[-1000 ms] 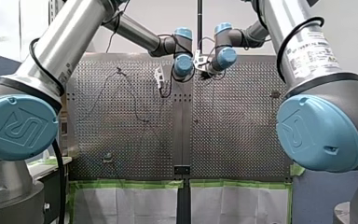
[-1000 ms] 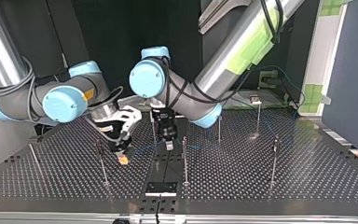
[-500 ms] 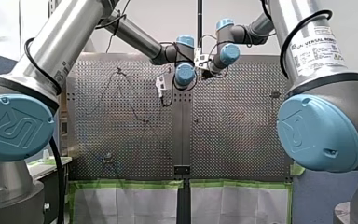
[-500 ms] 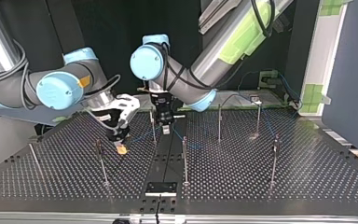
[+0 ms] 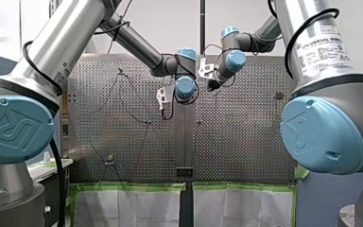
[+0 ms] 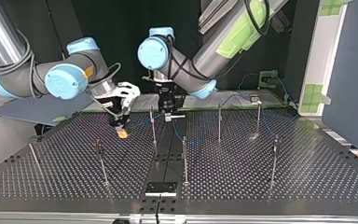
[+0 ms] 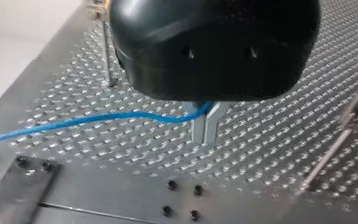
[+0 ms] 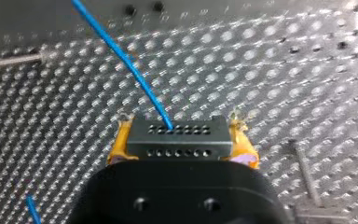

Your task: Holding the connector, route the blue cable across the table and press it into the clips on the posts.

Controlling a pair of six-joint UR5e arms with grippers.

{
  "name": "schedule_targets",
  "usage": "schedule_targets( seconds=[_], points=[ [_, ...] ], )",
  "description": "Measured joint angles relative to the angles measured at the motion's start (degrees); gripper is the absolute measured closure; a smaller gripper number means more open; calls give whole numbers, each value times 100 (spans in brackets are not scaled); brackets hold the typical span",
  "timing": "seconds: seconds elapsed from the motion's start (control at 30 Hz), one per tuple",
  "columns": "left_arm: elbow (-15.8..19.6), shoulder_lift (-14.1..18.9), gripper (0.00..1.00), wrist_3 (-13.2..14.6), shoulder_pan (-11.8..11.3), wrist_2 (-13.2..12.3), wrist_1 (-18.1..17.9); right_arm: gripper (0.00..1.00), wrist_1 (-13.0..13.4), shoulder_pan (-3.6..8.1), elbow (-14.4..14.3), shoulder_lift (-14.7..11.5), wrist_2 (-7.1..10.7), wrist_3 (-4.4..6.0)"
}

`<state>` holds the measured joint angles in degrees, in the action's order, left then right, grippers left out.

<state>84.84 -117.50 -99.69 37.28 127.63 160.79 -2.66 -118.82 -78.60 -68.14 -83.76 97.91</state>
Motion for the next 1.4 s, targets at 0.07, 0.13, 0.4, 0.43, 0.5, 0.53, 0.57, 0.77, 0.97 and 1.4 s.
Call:
schedule_targets(
  seconds=[0.07,0.13,0.4,0.43,0.5,0.53,0.57,0.77,0.97,1.4],
  points=[
    [95,-56,99,-7,-33,-93,-101,100,7,10,-107,-1,-51,-74],
    [201,-144,99,-18,-69,-195,-203,100,14,21,-218,0,-90,-144],
    [622,-370,99,-99,-148,-615,-595,100,91,48,-604,10,-200,-430],
    [681,-375,99,-114,-161,-675,-641,100,121,38,-655,12,-203,-457],
    [756,-380,99,-133,-180,-759,-696,100,150,26,-731,12,-206,-480],
    [786,-380,99,-146,-195,-817,-728,100,162,21,-783,14,-206,-492],
    [801,-380,99,-155,-206,-863,-748,100,170,18,-821,14,-206,-503],
    [821,-381,99,-229,-263,-1140,-912,100,328,55,-1095,23,-217,-607],
    [651,-549,99,-310,-282,-1411,-933,100,591,96,-1321,93,-219,-529],
    [516,-875,99,-371,-289,-1567,-1006,100,801,205,-1363,559,-210,-421]
  ],
)
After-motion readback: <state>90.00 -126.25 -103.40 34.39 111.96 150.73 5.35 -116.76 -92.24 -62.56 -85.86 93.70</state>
